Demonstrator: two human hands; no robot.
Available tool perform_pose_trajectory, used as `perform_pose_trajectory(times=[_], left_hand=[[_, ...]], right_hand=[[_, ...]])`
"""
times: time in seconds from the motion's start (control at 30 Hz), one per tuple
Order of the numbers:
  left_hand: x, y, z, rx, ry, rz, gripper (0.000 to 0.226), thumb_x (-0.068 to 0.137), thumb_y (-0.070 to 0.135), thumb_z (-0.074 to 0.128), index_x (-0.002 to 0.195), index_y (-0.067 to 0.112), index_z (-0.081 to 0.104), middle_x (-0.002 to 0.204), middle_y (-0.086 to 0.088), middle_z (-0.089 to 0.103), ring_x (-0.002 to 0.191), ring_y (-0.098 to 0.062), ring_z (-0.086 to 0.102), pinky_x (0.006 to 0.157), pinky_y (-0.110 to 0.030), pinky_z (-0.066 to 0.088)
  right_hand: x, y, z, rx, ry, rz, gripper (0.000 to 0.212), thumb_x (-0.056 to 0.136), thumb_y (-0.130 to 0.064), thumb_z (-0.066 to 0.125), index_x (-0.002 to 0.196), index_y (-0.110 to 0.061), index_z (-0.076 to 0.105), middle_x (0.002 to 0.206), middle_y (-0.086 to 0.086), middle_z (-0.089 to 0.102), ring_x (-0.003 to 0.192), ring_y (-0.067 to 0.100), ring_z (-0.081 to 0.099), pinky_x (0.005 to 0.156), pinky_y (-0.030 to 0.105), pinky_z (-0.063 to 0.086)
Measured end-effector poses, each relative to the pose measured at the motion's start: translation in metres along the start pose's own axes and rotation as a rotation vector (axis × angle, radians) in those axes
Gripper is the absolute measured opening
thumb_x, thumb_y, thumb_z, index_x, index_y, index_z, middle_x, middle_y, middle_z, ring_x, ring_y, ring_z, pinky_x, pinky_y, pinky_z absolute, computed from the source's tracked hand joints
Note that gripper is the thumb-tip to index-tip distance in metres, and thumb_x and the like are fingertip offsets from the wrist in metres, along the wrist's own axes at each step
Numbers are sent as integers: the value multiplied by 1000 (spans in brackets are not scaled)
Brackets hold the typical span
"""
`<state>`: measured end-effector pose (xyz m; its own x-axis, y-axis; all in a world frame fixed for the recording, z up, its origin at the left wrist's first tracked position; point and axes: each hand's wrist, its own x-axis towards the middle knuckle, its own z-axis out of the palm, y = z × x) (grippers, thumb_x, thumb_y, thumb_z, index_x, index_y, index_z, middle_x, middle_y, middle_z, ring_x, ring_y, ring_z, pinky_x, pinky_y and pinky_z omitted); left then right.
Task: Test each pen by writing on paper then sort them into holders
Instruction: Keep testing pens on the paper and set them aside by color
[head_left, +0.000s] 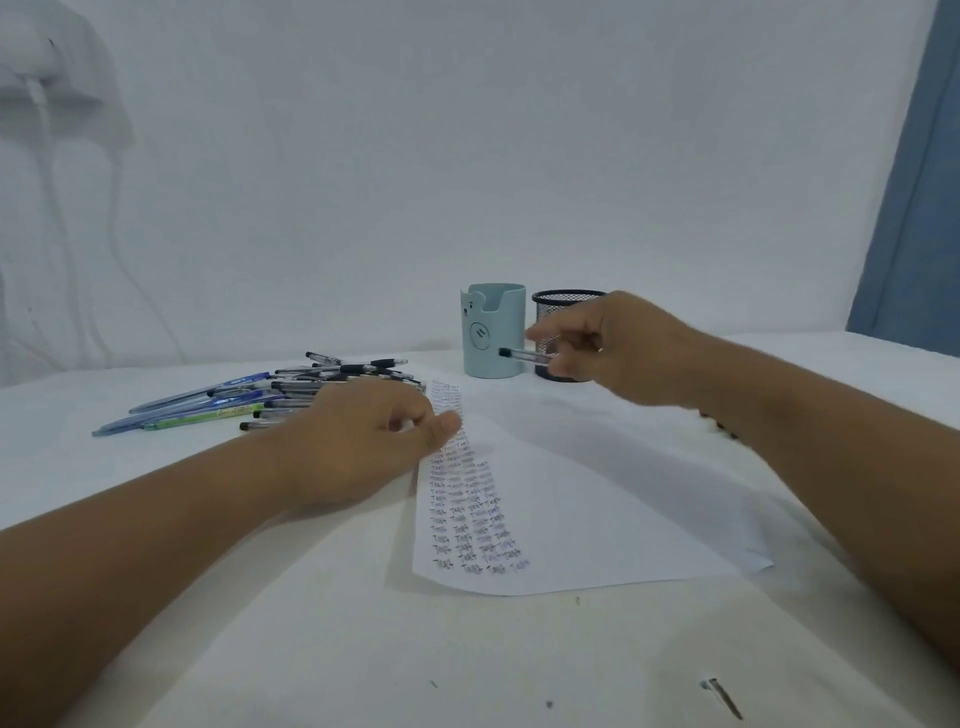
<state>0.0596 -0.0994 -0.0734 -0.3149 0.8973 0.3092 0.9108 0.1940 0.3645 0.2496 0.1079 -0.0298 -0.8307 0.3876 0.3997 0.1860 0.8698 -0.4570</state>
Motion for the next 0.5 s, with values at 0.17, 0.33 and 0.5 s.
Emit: perform_pose_trajectory(times=[0.17, 0.33, 0.5], left_hand=[[0, 5, 7, 15, 66, 4, 66, 83, 81, 37, 80, 20, 62, 77, 11, 59, 73, -7, 54, 73, -34, 44], [0, 9, 9, -58, 79, -49, 61, 81, 71, 36, 87, 21, 71, 84, 11, 68, 79, -3, 59, 77, -30, 45], [-1, 11, 12, -101, 147, -30, 36, 85, 60, 45, 89, 38, 73, 86, 28, 67, 79, 11, 56, 72, -28, 39]], right_hand=[[-13, 36, -63, -312, -143, 197, 17, 88, -14, 74, 85, -31, 76, 66, -13, 67, 54, 2, 53, 57, 14, 42], [-30, 59, -92, -420, -261, 393, 21, 84, -14, 77, 84, -35, 79, 85, -5, 76, 58, 6, 56, 64, 23, 44], [-37, 63, -102, -429, -326, 486, 34, 81, -4, 71, 87, -36, 79, 74, -19, 73, 76, -1, 61, 75, 24, 45]])
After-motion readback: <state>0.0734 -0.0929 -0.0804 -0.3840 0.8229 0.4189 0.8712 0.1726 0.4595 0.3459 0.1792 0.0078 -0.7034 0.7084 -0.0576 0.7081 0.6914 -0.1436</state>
